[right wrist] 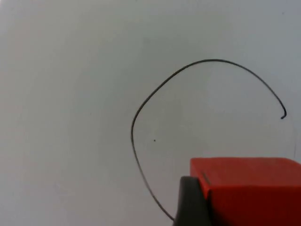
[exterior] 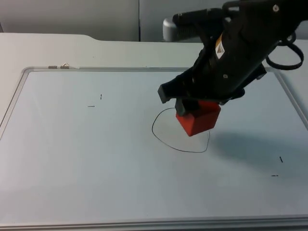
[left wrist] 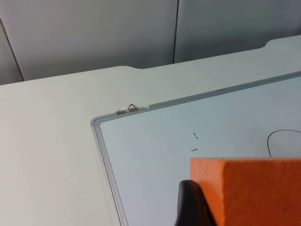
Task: Pick up one cube with the left hand and another cube with the right hand. First place the cube in the right hand at the target position, then stack the cube in the left hand on top.
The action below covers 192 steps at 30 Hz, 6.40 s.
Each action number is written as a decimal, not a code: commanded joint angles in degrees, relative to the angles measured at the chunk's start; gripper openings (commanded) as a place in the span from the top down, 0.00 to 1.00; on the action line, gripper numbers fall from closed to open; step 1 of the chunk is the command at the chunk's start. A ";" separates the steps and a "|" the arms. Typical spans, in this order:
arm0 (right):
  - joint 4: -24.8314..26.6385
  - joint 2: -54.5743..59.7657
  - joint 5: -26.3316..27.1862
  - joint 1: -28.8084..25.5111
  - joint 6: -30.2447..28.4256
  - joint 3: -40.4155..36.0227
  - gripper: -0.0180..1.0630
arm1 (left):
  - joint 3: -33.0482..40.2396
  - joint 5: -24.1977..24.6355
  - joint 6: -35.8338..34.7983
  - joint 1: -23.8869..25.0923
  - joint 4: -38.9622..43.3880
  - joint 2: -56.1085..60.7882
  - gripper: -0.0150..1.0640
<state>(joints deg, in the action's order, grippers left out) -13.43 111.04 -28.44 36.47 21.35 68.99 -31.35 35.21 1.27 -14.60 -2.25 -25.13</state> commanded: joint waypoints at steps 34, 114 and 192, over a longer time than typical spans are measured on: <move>-1.76 8.48 9.02 -0.15 0.25 0.60 0.65 | 0.14 -0.97 -0.31 -0.50 -0.15 0.43 0.97; -15.21 -77.57 -1.99 14.11 -5.29 -21.53 0.16 | -25.74 -0.30 39.02 -4.10 -31.88 -44.17 0.97; -15.32 -77.57 -3.34 14.11 -5.29 -21.53 0.16 | -50.69 -8.76 34.76 -23.83 -19.76 -95.42 0.99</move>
<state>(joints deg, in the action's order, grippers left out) -28.68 33.60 -31.68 50.21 16.21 47.64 -81.52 26.94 35.92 -38.00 -21.63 -120.74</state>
